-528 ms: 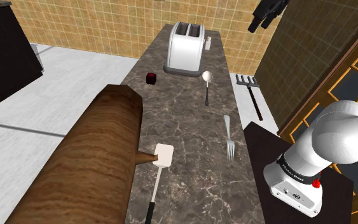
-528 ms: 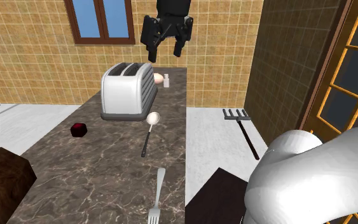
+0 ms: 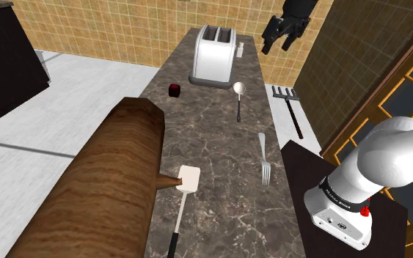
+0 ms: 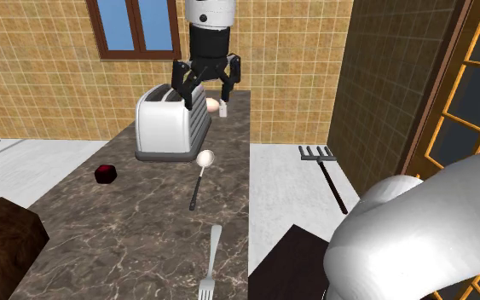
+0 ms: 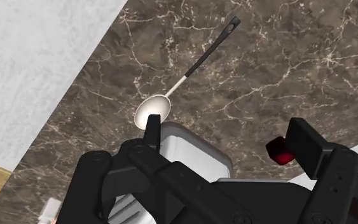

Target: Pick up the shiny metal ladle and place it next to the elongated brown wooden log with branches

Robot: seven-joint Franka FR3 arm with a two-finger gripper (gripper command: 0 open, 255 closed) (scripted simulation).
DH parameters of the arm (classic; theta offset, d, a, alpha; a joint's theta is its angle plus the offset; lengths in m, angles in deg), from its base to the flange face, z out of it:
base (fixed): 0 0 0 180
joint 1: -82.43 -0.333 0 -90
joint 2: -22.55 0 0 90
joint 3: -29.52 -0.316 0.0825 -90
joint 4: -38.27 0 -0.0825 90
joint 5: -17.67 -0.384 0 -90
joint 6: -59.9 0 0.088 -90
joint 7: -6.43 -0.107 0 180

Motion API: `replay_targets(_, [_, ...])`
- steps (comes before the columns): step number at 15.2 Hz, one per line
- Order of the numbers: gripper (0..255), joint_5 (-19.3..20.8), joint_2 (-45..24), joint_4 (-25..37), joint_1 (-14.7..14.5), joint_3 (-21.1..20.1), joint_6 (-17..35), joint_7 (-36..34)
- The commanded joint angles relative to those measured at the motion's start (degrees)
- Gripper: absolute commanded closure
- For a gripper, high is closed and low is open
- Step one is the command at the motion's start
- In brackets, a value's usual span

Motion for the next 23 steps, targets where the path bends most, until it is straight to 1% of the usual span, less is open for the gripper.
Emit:
replay_targets(1, [0, 0.0, -3.5, -0.2, 1.2, -1.4, 2.3, -4.3])
replay_targets(10, [0, 1.9, -20.7, 1.4, 6.4, -5.5, 10.9, -22.3])
replay_targets(14, [0, 3.4, -28.9, 3.4, 8.1, -6.2, 13.8, -30.2])
replay_targets(18, [0, 4.7, -37.1, 5.9, 9.4, -6.1, 16.2, -37.8])
replay_targets(19, [0, 4.9, -38.7, 6.5, 9.6, -5.9, 16.6, -39.1])
replay_targets(23, [0, 5.5, -40.1, 4.8, 9.6, -5.7, 19.6, -39.5])
